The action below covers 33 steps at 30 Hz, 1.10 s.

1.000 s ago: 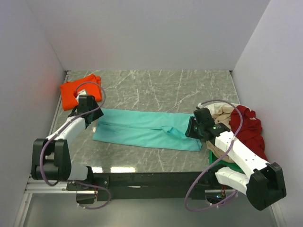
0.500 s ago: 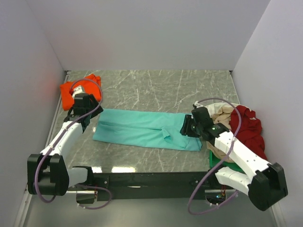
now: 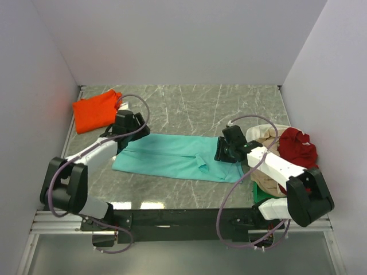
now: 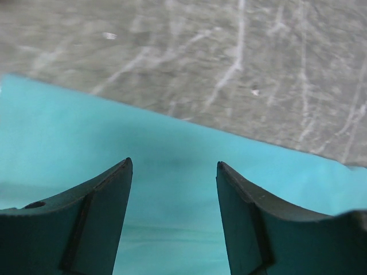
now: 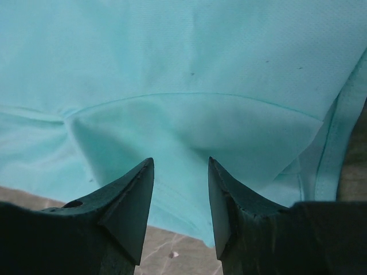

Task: Fold and stack the t-shirts
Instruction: Fold the tshirt

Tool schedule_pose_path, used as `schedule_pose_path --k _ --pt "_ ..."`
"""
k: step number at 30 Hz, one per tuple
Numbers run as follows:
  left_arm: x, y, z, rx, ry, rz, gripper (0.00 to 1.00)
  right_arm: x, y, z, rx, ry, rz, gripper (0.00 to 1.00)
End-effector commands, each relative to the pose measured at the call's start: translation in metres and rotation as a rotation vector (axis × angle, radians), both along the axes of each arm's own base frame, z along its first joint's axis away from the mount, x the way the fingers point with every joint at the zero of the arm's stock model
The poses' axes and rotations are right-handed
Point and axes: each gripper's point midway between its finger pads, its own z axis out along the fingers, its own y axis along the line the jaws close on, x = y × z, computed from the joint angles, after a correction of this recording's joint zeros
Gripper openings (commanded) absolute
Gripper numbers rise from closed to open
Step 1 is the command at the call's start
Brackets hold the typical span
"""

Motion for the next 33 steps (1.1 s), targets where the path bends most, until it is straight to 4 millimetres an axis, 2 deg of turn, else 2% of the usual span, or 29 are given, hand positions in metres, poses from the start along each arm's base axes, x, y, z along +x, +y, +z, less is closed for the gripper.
schedule_pose_path --k 1,2,4,5,8,12,16,18,22,24,27,28,33 --pt "0.026 -0.038 0.023 -0.121 -0.099 -0.09 0.65 0.025 0.0 0.011 -0.029 -0.07 -0.032 0.5" --pt "0.03 -0.043 0.012 -0.129 -0.085 -0.102 0.65 0.026 -0.001 0.008 -0.038 -0.063 -0.038 0.5" --pt "0.034 -0.053 0.002 -0.151 -0.058 -0.139 0.65 0.027 -0.003 0.003 -0.056 -0.053 -0.046 0.5" --pt "0.036 -0.056 -0.014 -0.149 -0.025 -0.15 0.65 0.029 -0.004 0.0 -0.066 -0.043 -0.049 0.5" --pt "0.035 -0.06 -0.039 -0.153 0.037 -0.163 0.65 0.031 -0.008 -0.011 -0.101 -0.01 -0.063 0.5" --pt "0.03 -0.054 -0.055 -0.136 0.067 -0.138 0.63 0.033 -0.014 -0.023 -0.134 0.033 -0.076 0.5" --pt "0.016 -0.042 -0.07 -0.1 0.111 -0.103 0.63 0.038 -0.015 -0.03 -0.138 0.056 -0.081 0.5" --pt "0.014 -0.032 -0.068 -0.075 0.096 -0.061 0.61 0.041 -0.018 -0.034 -0.145 0.072 -0.084 0.5" --pt "-0.008 -0.022 -0.074 -0.064 0.105 -0.038 0.6 0.054 -0.019 -0.035 -0.157 0.08 -0.08 0.51" --pt "-0.011 -0.012 -0.07 -0.042 0.09 0.007 0.6 0.058 -0.023 -0.04 -0.168 0.105 -0.084 0.51" --pt "-0.029 -0.003 -0.074 -0.037 0.096 0.034 0.6 0.072 -0.025 -0.04 -0.174 0.114 -0.082 0.51" --pt "-0.032 -0.002 -0.074 -0.039 0.096 0.037 0.61 0.082 -0.024 -0.034 -0.169 0.099 -0.085 0.51" --pt "-0.052 0.005 -0.065 -0.045 0.073 0.048 0.61 0.107 -0.024 -0.038 -0.184 0.128 -0.074 0.51"
